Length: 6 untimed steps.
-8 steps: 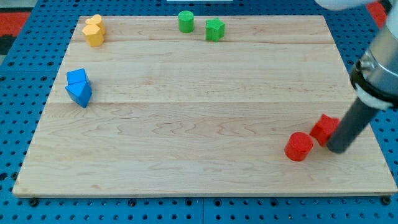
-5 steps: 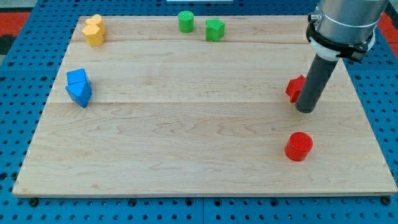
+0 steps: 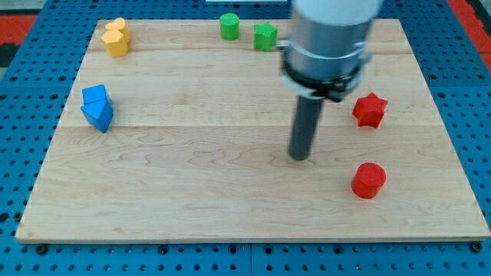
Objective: Move the red circle bottom diagonally to the red star
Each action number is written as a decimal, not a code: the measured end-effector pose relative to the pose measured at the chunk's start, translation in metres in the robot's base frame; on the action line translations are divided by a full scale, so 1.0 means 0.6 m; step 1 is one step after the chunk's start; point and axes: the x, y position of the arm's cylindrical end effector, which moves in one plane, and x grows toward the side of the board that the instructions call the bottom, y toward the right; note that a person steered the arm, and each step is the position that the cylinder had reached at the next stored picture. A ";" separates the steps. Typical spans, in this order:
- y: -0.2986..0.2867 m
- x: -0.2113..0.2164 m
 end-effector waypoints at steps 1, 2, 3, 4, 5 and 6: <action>0.069 0.066; 0.094 0.158; 0.197 0.143; 0.163 0.087; 0.111 0.033; 0.155 0.021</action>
